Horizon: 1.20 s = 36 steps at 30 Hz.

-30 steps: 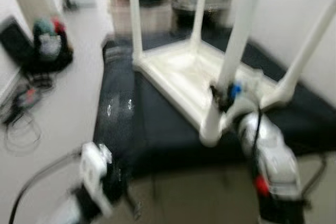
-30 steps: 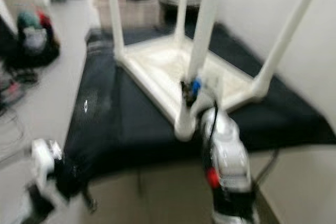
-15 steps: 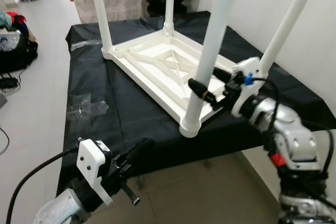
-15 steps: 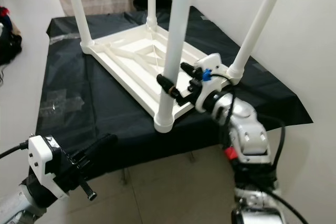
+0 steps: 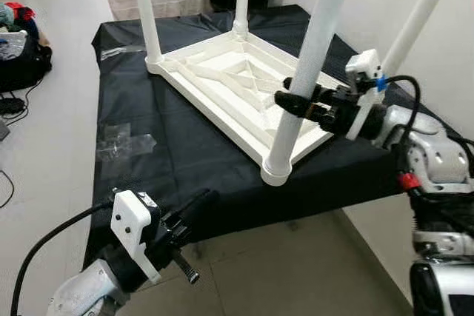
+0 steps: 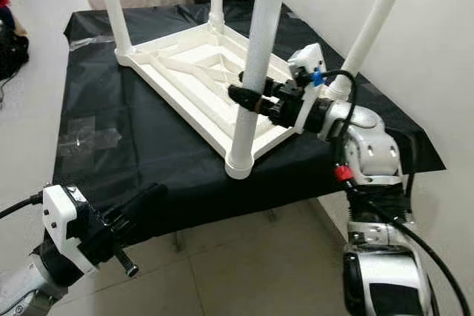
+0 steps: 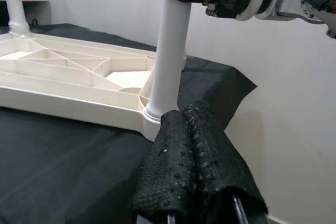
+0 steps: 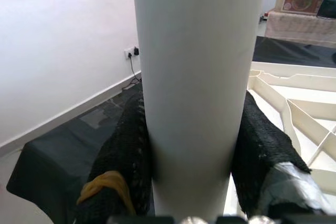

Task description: Building children table

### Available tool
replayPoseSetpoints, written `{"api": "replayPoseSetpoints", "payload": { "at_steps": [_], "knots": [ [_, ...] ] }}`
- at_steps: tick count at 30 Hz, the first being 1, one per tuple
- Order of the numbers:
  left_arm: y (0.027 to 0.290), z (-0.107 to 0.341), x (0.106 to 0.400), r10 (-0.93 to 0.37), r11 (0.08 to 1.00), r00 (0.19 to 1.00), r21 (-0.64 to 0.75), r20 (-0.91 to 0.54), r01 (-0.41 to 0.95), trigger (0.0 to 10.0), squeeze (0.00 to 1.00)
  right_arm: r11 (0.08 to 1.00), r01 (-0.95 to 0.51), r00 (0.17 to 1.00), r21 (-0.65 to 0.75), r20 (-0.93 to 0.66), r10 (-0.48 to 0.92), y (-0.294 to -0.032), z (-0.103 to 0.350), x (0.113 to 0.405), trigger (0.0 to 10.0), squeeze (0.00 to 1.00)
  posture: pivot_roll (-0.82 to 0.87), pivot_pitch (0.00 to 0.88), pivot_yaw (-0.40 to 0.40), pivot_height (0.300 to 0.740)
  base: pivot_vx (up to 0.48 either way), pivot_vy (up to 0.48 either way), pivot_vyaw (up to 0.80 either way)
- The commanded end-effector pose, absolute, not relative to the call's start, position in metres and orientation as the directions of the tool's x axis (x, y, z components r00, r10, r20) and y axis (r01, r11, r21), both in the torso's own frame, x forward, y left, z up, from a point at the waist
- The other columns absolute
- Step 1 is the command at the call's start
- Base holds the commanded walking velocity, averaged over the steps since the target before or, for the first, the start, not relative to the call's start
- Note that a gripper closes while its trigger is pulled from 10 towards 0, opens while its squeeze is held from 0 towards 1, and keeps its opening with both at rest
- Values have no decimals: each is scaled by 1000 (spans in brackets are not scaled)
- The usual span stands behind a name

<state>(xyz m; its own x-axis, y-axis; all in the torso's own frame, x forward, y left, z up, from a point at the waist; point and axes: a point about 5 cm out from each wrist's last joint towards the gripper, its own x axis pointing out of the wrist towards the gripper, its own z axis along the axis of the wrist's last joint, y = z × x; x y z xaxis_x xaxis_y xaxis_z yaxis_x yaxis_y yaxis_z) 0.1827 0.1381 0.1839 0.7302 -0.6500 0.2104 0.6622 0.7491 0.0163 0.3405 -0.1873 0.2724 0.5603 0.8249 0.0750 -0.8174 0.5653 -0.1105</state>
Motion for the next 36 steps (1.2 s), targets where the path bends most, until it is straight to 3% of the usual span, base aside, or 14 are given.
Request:
{"api": "replayPoseSetpoints", "payload": {
  "at_steps": [1, 7, 8, 9, 10, 12, 15, 18, 19, 21, 22, 25, 26, 36],
  "knots": [
    [135, 182, 181, -658, 742, 726, 8, 201, 670, 10000, 0, 544, -835, 540, -87, 68, 839, -180, 263, 335, 0, 0, -17, 111, -96, 740, 0, 0, 0],
    [136, 182, 182, -652, 747, 731, 9, 201, 665, 10000, 0, 793, -609, 793, -33, -37, 608, -162, 222, 332, 0, 0, -26, 114, -102, 740, 0, 0, 0],
    [136, 182, 182, -648, 750, 734, 7, 202, 661, 10000, 0, 987, -158, 985, -20, -75, 156, -176, 209, 331, 0, 0, -38, 113, -103, 740, 0, 0, 0],
    [136, 182, 182, -648, 750, 734, 7, 202, 661, 10000, 0, 987, -158, 985, -20, -75, 156, -176, 209, 331, 0, 0, -38, 113, -103, 740, 0, 0, 0],
    [137, 182, 182, -646, 752, 736, 5, 202, 659, 10000, 0, 994, 108, 989, -5, -100, -107, -189, 203, 324, 0, 0, -38, 113, -103, 740, 0, 0, 0],
    [136, 182, 182, -646, 752, 736, 5, 202, 659, 10000, 0, 990, 136, 983, 21, -124, -132, -175, 196, 313, 0, 0, -33, 121, -99, 740, 0, 0, 0],
    [134, 182, 184, -649, 748, 732, -2, 208, 664, 10000, 0, 989, -83, 979, 121, -176, 104, -124, 185, 299, 0, 0, -53, 112, -98, 740, 0, 0, 0],
    [131, 181, 185, -655, 742, 725, -4, 212, 671, 10000, 0, 984, -126, 976, 122, -160, 145, -119, 192, 303, 0, 0, -62, 113, -101, 740, 0, 0, 0],
    [130, 181, 185, -656, 740, 724, -5, 213, 672, 10000, 0, 980, -148, 976, 131, -143, 166, -119, 198, 305, 1490, 0, -64, 115, -106, 740, 0, 0, 0],
    [129, 181, 186, -656, 740, 724, -6, 214, 673, 10000, 0, 978, -153, 976, 139, -133, 172, -119, 202, 306, 1490, 0, -64, 116, -107, 740, 0, 0, 0],
    [128, 180, 186, -655, 740, 724, -11, 216, 673, 10000, 0, 966, -232, 964, 119, -107, 244, -115, 213, 309, 10000, 0, -66, 116, -107, 740, 0, 0, 0],
    [126, 180, 187, -657, 737, 722, -15, 218, 675, 10000, 0, 914, -394, 916, 99, -35, 399, -112, 228, 313, 10000, 0, -70, 119, -107, 740, 0, 0, 0],
    [126, 180, 187, -658, 736, 721, -17, 218, 677, 10000, 0, 870, -486, 874, 83, 30, 485, -114, 238, 315, 10000, 937, -68, 123, -108, 740, 0, 0, 0],
    [124, 180, 185, -664, 729, 716, -23, 214, 684, 10000, 0, 700, -704, 698, -121, 62, 713, -152, 263, 322, 10000, 1000, -49, 135, -101, 740, 0, 0, 0]
  ]
}}
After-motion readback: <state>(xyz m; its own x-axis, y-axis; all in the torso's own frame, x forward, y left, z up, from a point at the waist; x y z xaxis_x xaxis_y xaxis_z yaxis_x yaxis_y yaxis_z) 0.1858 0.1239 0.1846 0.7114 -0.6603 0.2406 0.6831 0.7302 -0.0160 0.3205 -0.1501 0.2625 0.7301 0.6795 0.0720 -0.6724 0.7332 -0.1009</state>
